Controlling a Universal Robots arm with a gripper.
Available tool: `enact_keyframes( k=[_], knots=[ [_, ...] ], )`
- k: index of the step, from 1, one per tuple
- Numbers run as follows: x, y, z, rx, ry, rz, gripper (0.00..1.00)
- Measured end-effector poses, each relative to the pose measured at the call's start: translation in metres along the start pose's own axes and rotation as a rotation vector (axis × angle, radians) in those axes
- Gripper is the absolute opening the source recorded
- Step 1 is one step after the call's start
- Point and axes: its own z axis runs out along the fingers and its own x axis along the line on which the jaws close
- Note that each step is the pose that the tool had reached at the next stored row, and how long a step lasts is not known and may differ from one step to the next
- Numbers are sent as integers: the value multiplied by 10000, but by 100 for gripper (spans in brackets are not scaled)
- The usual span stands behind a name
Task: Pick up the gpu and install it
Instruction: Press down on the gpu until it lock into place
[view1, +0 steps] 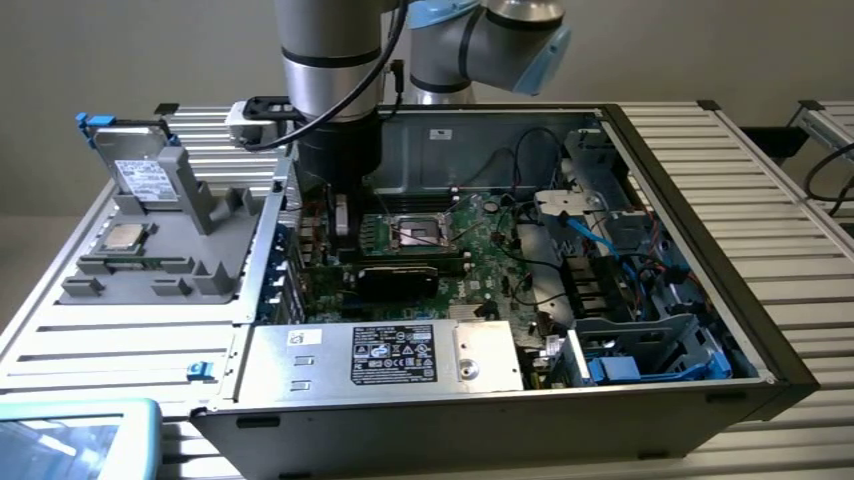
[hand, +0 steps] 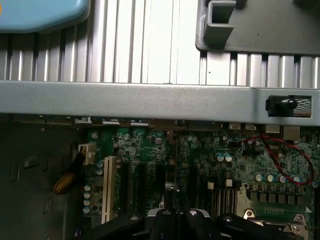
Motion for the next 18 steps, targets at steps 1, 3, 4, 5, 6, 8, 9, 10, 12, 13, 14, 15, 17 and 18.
enact_keyframes(
  k=[1, 3, 4, 5, 6, 8, 9, 10, 12, 13, 14, 15, 17, 18],
  knots=[
    [-2, -19, -6, 1, 4, -1, 12],
    [-3, -98, -14, -1, 8, 0, 12],
    [-4, -138, -16, -1, 8, 0, 12],
    [-4, -176, -18, -1, 7, -1, 12],
    [-5, -217, -19, -3, 7, 0, 12],
    [-5, -292, -22, -11, 7, -1, 12],
    [-3, -332, -24, -19, 8, -2, 12],
    [-3, -370, -24, -28, 6, -2, 12],
    [-1, -449, -26, -55, 6, -5, 12],
    [0, -487, -28, -70, 6, -6, 12],
    [1, -524, -29, -85, 6, -6, 12],
    [2, -563, -30, -104, 6, -8, 12],
    [6, -636, -32, -155, 4, -14, 12],
    [20, -667, -32, -197, 4, -17, 12]
  ],
)
